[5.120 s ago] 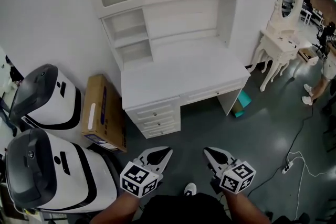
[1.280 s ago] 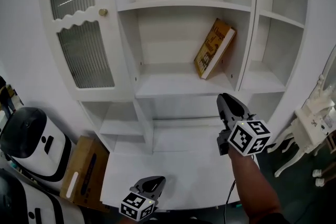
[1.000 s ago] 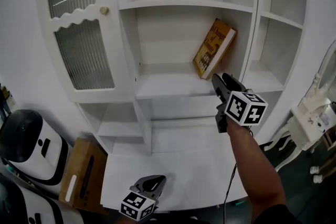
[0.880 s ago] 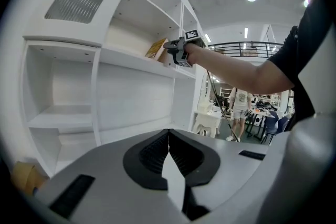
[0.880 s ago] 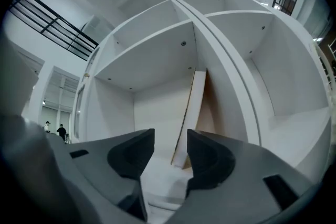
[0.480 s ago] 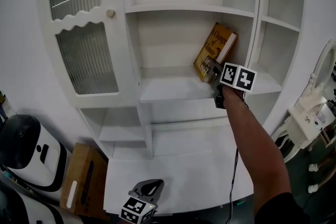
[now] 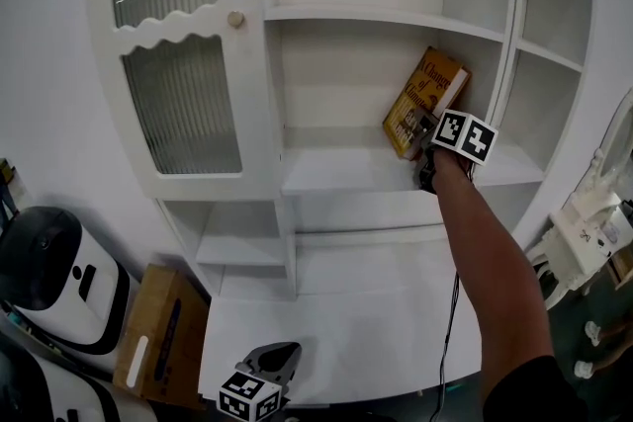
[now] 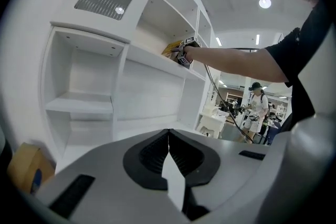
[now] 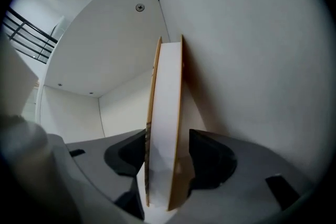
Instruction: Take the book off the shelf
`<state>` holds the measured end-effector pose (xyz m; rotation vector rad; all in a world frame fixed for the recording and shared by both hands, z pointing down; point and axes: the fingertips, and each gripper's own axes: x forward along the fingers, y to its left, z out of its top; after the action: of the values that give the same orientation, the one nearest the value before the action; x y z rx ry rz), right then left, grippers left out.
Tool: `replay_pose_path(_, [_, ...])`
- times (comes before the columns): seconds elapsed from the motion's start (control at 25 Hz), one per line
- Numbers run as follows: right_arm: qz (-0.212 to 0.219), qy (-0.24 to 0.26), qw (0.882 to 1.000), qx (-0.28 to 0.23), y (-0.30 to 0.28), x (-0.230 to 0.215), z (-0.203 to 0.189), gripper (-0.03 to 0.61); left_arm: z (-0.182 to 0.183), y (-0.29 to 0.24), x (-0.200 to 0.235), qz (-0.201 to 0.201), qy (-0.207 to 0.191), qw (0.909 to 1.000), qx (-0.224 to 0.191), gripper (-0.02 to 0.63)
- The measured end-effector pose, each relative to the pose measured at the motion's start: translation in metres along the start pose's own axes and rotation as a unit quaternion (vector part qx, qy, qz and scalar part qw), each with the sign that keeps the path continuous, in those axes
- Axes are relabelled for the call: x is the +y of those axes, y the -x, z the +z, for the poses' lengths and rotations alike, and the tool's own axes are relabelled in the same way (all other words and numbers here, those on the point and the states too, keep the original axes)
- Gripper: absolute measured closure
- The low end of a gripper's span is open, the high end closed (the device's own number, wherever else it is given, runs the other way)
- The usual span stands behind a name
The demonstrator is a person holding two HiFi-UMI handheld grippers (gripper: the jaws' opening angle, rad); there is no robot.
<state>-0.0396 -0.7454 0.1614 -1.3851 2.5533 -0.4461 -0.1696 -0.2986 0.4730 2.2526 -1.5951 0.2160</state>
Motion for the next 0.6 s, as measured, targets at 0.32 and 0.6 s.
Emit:
replay_pose_path(0.32, [0.014,-0.054,0.998,-0.003,0.002,0.006,-0.001,0.411,0.005,0.004,0.005,-0.001,-0.012,0.9999,-0.007,0.603])
replay_pose_path(0.6, [0.049,-0.078,0.996,-0.008,0.020,0.022,0.001,0.414,0.008,0.006,0.005,-0.005,-0.019,0.9997,-0.011,0.603])
